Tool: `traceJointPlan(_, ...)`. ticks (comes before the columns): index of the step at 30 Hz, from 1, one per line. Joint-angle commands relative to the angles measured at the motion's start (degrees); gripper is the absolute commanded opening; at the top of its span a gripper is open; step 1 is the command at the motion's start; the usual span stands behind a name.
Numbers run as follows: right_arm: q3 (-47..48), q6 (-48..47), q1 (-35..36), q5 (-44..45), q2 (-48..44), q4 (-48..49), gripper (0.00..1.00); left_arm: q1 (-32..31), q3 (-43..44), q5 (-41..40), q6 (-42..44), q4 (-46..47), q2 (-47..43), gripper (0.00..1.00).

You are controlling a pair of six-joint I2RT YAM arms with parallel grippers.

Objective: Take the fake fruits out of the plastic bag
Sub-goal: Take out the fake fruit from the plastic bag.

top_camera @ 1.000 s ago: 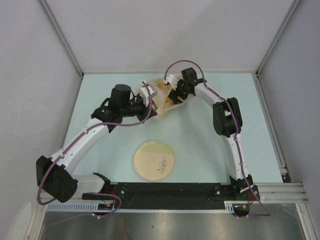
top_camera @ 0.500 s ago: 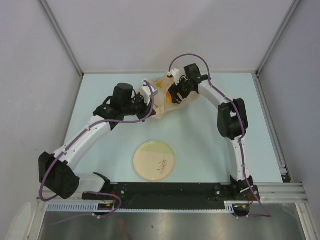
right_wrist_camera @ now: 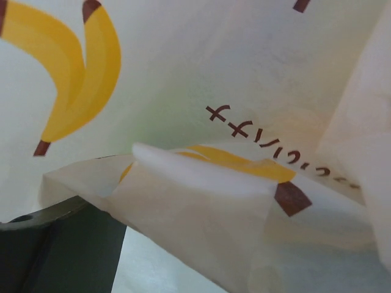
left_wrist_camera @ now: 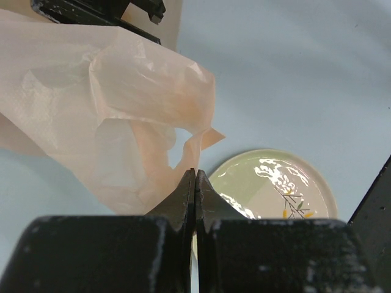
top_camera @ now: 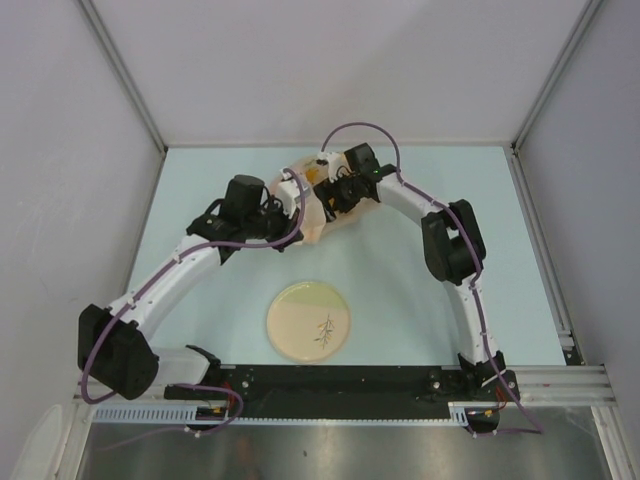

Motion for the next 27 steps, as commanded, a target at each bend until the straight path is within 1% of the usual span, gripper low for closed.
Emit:
traceJointPlan(1, 4.2, 8.0, 0.1, -2.4, 1.1, 3.8, 0.86, 1.3, -0.2, 2.0, -0.5, -3.5, -3.5, 0.00)
traceJointPlan(3, 5.3, 8.0, -0.7, -2.6, -0.5, 2.1, 0.85, 2.5, -0.8, 2.0, -0.4, -5.0, -5.2, 0.00)
traceJointPlan(4, 4.2, 8.0, -1.0, -2.5, -1.4, 2.6, 0.84, 2.7, -1.3, 1.9, -0.3, -5.1, -6.1, 0.00)
traceJointPlan(6, 1.5, 8.5, -1.4, -2.1, -4.5, 7.0, 0.83, 3.7, -3.3, 2.1, -0.3, -4.9, -8.2, 0.00)
traceJointPlan(8, -1.4, 8.8, -1.1, -1.1, -5.3, 12.4, 0.81, 4.5, -4.5, 2.3, -0.8, -4.1, -9.2, 0.00)
traceJointPlan(10, -1.0, 8.9, 0.7, 1.0, -3.4, 13.6, 0.79, 5.0, -5.3, 2.8, -1.3, -3.5, -9.1, 0.00)
traceJointPlan(14, 5.2, 9.2, 4.1, 9.3, 2.2, 10.3, 0.73, 6.2, -4.9, 3.4, -2.0, -2.8, -8.2, 0.00)
traceJointPlan(18, 1.0, 9.5, 5.5, 12.0, 0.8, 12.7, 0.71, 6.8, -5.1, 3.6, -1.7, -2.6, -8.3, 0.00)
traceJointPlan(19, 0.3, 9.5, 5.9, 12.3, 0.1, 13.2, 0.71, 6.8, -5.4, 3.9, -1.8, -2.4, -8.4, 0.00)
traceJointPlan(21, -0.7, 9.6, 6.2, 12.2, 0.0, 14.8, 0.76, 6.9, -6.1, 4.1, -2.0, -1.6, -8.5, 0.00)
traceJointPlan(22, -0.7, 9.6, 6.8, 12.3, 0.3, 15.2, 0.80, 7.1, -6.2, 4.1, -2.2, -1.3, -8.5, 0.00)
traceJointPlan(23, -0.6, 9.6, 7.1, 13.9, 0.5, 15.7, 0.83, 7.3, -6.3, 4.2, -2.5, -1.0, -8.5, 0.00)
traceJointPlan(24, -0.1, 9.6, 7.6, 14.3, 0.9, 15.7, 0.87, 7.2, -6.4, 4.2, -2.5, -0.7, -8.4, 0.00)
traceJointPlan(26, 0.9, 9.4, 8.4, 15.0, 2.4, 14.8, 0.89, 7.3, -6.2, 4.2, -2.7, -0.5, -8.1, 0.00)
traceJointPlan(27, 1.3, 9.6, 8.5, 15.8, 2.9, 14.4, 0.92, 7.3, -6.1, 4.3, -2.7, -0.4, -8.1, 0.00)
